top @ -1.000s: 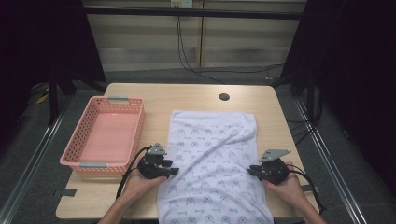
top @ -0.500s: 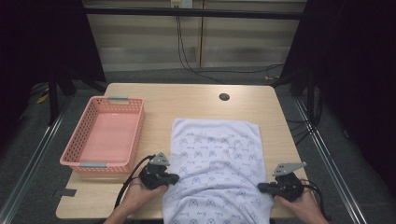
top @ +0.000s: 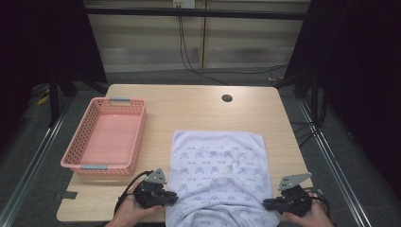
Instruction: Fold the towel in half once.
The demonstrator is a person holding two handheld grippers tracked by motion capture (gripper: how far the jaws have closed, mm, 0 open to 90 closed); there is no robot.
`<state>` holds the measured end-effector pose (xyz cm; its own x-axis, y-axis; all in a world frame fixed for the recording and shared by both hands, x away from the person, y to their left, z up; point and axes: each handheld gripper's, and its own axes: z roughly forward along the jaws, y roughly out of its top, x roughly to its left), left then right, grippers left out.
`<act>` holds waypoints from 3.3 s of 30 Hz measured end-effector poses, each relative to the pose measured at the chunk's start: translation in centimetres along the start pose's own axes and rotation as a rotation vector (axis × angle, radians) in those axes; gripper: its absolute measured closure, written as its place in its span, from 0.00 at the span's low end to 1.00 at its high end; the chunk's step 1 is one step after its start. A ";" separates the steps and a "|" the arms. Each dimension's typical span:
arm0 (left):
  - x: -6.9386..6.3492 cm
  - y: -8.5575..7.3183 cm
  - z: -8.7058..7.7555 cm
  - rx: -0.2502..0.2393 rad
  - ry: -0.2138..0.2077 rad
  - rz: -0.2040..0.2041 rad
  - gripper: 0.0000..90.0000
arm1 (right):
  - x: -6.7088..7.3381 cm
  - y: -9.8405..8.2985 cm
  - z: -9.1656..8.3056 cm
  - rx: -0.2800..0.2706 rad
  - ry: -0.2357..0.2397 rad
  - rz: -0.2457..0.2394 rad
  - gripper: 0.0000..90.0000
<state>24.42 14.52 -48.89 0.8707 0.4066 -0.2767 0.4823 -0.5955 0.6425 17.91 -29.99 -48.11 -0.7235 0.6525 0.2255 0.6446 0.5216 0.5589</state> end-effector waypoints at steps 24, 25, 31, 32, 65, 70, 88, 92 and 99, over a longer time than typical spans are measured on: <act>8.3 7.7 2.0 -0.164 0.179 -0.139 0.54 | -11.4 9.9 1.1 -0.253 -0.271 0.073 0.52; 8.6 7.7 2.0 -0.158 0.183 -0.139 0.54 | -12.1 10.1 1.4 -0.252 -0.272 0.086 0.52; 10.1 8.2 2.2 -0.165 0.208 -0.161 0.54 | -14.5 11.6 2.8 -0.257 -0.307 0.127 0.53; 10.7 8.4 2.5 -0.162 0.219 -0.176 0.54 | -14.8 11.7 3.2 -0.243 -0.297 0.137 0.54; 14.6 9.8 5.4 -0.143 0.223 -0.200 0.96 | -15.7 11.4 5.4 -0.270 -0.136 0.205 0.94; 13.9 10.0 3.8 -0.191 0.190 -0.201 0.97 | -15.7 11.4 3.7 -0.325 -0.104 0.225 0.94; 13.7 16.0 -5.6 -0.425 0.227 -0.143 0.97 | -15.0 16.3 -5.8 -0.540 -0.110 0.151 0.94; 13.9 17.4 -5.9 -0.437 0.240 -0.135 0.97 | -15.6 18.4 -7.2 -0.567 -0.140 0.151 0.94; 14.0 19.6 -7.0 -0.469 0.260 -0.118 0.97 | -16.6 20.8 -8.5 -0.559 -0.201 0.170 0.95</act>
<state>45.38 13.39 -35.17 0.7320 0.6454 -0.2184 0.4285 -0.1868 0.8840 41.22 -34.66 -33.42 -0.5263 0.8203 0.2238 0.4805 0.0698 0.8742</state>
